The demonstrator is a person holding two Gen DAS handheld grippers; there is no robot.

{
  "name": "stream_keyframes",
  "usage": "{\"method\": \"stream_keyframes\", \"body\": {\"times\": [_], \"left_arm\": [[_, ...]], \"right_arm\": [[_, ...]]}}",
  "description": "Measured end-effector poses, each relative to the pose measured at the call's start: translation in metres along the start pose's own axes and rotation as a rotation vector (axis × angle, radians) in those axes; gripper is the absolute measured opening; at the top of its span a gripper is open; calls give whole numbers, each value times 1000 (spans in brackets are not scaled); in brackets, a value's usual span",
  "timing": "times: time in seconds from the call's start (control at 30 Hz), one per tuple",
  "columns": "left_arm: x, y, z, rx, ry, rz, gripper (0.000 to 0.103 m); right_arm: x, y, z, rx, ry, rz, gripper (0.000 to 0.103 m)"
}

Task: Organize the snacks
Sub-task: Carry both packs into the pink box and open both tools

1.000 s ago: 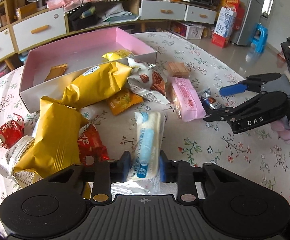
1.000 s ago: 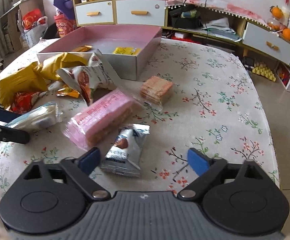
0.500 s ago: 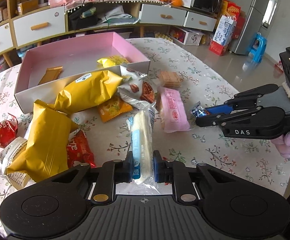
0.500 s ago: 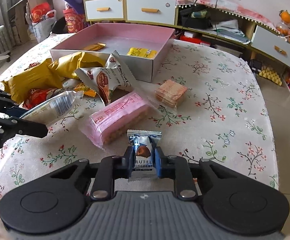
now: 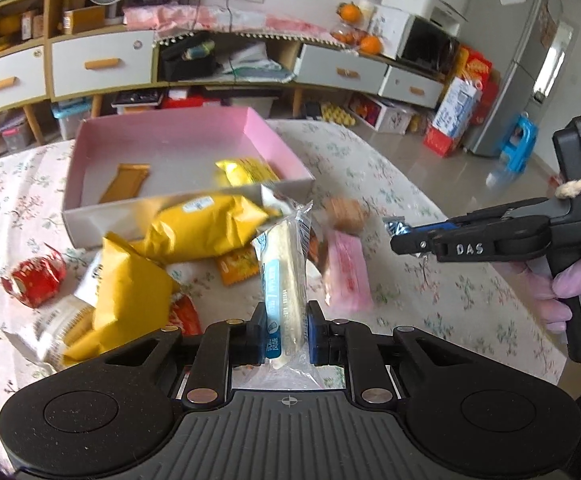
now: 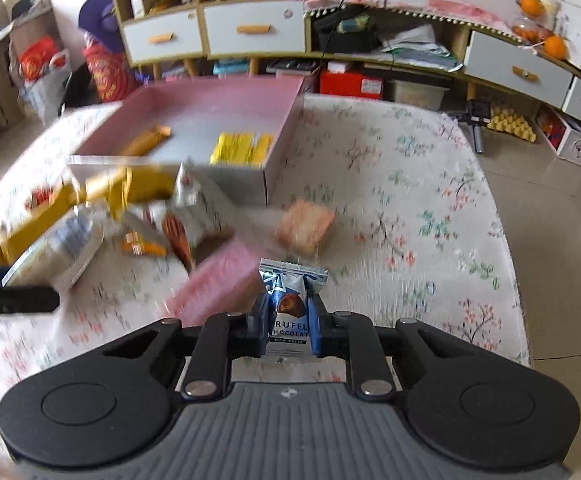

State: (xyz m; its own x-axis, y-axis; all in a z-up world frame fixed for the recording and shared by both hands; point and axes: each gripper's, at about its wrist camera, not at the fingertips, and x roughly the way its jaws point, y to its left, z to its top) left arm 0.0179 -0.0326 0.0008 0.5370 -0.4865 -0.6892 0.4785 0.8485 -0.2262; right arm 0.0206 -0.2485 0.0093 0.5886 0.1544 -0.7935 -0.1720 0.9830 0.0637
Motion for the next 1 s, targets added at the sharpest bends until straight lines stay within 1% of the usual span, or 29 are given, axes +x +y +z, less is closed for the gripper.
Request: {"method": "stream_keyframes", "body": {"times": [0.23,0.47,0.6,0.8,0.9,1.0], "left_arm": [[-8,16,21,-72,-44,31,16],[-7,40,43,-159,-61,56,16],[-3,53,57,-192,-80,72,16],[26,76,89,-223,-56,115,16],[52,90,104,-259,-24,102,16],[80,98,112,-288,28,89,16]], "right_arm": [[1,6,32,109,-51,50,17],[23,18,57,295,-26,159,17],[32,24,69,385,-36,201,17],[50,24,81,509,-71,257,18],[58,23,83,540,-85,260,18],[69,23,88,560,-94,252,18]]}}
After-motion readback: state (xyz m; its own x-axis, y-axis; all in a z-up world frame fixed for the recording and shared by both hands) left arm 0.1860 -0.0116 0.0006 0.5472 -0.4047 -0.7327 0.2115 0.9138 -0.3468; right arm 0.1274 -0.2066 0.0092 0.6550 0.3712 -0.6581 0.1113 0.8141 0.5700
